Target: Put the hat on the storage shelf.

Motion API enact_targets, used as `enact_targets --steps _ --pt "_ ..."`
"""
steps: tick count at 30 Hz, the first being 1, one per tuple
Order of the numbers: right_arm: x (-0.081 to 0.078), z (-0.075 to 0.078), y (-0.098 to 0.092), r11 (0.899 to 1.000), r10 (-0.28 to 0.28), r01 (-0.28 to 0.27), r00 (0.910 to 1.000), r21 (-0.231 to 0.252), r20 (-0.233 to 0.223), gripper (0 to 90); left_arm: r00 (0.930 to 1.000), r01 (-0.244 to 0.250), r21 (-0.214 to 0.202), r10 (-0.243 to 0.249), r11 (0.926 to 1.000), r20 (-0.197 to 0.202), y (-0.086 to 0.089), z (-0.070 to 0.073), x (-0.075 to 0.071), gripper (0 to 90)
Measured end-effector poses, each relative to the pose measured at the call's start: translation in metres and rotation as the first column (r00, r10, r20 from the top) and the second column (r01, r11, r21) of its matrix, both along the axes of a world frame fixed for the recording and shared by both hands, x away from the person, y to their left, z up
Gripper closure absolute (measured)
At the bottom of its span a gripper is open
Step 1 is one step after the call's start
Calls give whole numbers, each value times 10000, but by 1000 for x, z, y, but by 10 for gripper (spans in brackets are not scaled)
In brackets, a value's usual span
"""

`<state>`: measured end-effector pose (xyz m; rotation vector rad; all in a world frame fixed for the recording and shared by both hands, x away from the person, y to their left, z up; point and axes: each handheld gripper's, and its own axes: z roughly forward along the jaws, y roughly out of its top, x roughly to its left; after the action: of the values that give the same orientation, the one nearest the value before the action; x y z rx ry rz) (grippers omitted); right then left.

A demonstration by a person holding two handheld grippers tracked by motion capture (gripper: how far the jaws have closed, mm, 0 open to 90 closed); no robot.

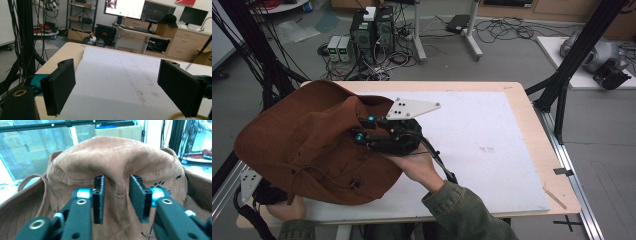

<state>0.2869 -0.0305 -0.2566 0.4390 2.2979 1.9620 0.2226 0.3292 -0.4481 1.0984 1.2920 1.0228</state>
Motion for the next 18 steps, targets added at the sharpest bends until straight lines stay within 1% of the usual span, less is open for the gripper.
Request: enact_targets --steps 1,2,3,4,5,6,7,9,10,11,12,13,16,17,18 --pt "0 -1 0 9999 -63 62 9999 -95 -88 511 10000 -6 -5 6 10000 6 0 0 0 152" --pt "1 -2 -1 9999 -51 50 9999 -92 -132 453 10000 -10 -8 10 10000 16 0 0 0 152" --pt "1 -4 -2 10000 -1 0 9998 -34 -182 370 10000 -9 9 9 10000 11 0 0 0 152" --pt "1 -4 -2 10000 -1 0 9998 -34 -182 370 10000 -9 9 9 10000 11 0 0 0 152" --pt "1 -5 -4 10000 5 -5 9997 3 -234 295 10000 -2 17 2 10000 6 0 0 0 152" --pt "2 -6 -6 9999 107 -106 9995 52 -290 258 10000 -2 17 2 10000 6 0 0 0 152" --pt "3 -7 -6 10000 34 -32 9994 62 -345 223 10000 -2 26 2 10000 3 0 0 0 152" --pt "3 -8 -7 10000 -90 91 9991 35 -414 190 10000 -12 25 12 10000 10 0 0 0 152" --pt "3 -8 -7 10000 -90 91 9991 35 -414 190 10000 -12 25 12 10000 10 0 0 0 152" --pt "4 -8 -8 9999 -104 108 9989 85 -449 151 10000 -13 23 13 10000 8 0 0 0 152" --pt "4 -8 -8 9999 -104 108 9989 85 -449 151 10000 -7 23 7 10000 9 0 0 0 152" --pt "4 -7 -9 9997 -121 130 9989 205 -447 124 10000 -10 30 10 10000 6 0 0 0 152" --pt "3 -5 -12 9995 -158 168 9991 260 -389 109 10000 -7 18 7 10000 10 0 0 0 152" --pt "3 -5 -12 9996 -146 154 9993 239 -343 92 10000 3 18 -3 10000 6 0 0 0 152" --pt "2 -5 -13 9993 -253 261 9991 261 -327 68 10000 7 26 -7 10000 12 0 0 0 152"
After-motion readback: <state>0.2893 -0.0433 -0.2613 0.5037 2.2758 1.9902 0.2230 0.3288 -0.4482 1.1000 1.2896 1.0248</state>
